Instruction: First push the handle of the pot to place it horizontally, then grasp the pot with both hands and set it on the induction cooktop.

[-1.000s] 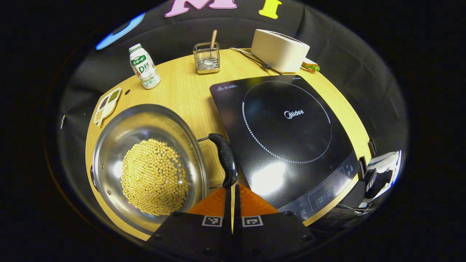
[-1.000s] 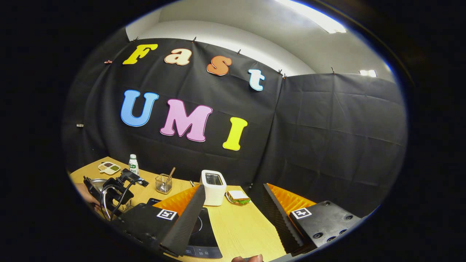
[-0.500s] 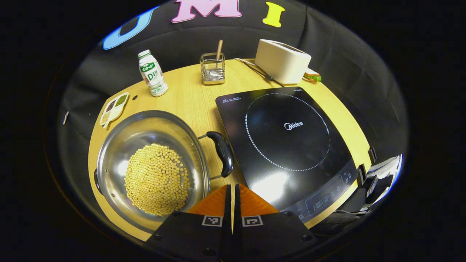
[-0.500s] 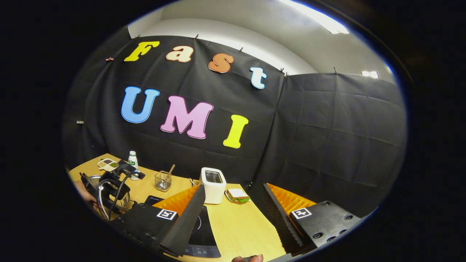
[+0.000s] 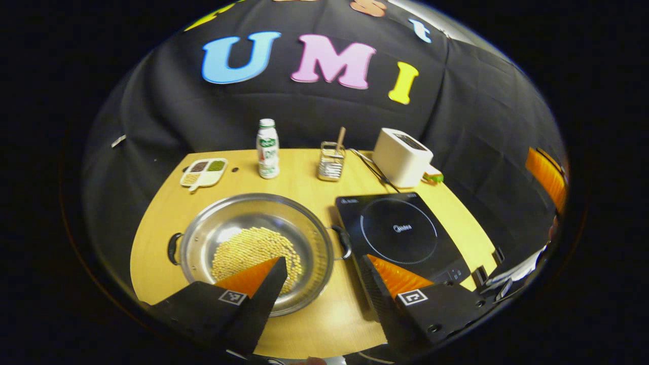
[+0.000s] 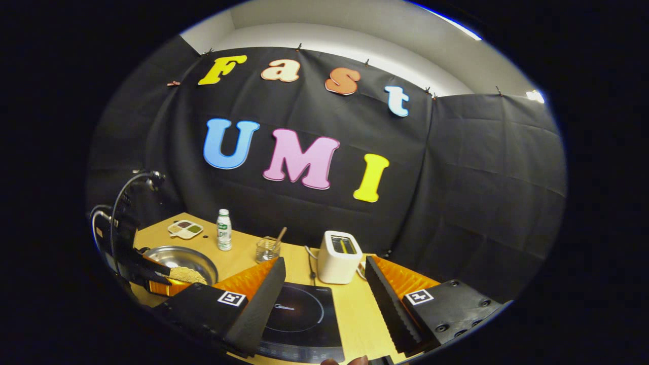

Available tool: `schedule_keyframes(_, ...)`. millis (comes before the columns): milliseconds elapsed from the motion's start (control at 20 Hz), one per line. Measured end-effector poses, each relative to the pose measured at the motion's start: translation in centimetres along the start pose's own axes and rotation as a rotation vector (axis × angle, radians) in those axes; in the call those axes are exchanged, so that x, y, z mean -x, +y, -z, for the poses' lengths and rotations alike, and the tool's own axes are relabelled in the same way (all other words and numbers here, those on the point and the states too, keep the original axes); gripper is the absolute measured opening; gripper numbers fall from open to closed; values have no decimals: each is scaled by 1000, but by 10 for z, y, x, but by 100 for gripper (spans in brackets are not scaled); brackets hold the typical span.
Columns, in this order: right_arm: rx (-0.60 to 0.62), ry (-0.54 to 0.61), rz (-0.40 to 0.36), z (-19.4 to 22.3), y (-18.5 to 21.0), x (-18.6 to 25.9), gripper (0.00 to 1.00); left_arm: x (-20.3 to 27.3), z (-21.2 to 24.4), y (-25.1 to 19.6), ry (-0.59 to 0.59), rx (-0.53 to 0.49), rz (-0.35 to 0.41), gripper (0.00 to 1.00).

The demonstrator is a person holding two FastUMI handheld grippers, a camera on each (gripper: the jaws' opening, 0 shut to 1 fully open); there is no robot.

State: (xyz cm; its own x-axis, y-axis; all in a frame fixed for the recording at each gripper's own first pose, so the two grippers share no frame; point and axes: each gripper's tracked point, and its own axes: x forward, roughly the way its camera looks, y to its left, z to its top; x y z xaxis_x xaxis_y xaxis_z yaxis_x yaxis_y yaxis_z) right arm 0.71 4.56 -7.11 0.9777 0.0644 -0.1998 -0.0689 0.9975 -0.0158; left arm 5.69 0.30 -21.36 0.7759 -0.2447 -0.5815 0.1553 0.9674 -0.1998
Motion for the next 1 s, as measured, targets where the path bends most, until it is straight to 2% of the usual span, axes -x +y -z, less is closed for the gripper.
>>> schedule_keyframes(100,-35,49,-64,14,26,-12,98,7,-10,36,-42,42,-66,94)
schedule_keyframes(300,-104,138,-154,34,70,-37,98,17,-10,103,-44,83,-167,94)
schedule_keyframes(600,-176,287,-209,76,115,-68,98,18,0,182,-21,55,-276,94)
schedule_keyframes(800,-188,391,-219,108,136,-83,98,10,12,222,22,53,-318,94)
schedule_keyframes(1000,-169,453,-264,132,161,-96,99,-9,24,242,80,46,-298,94)
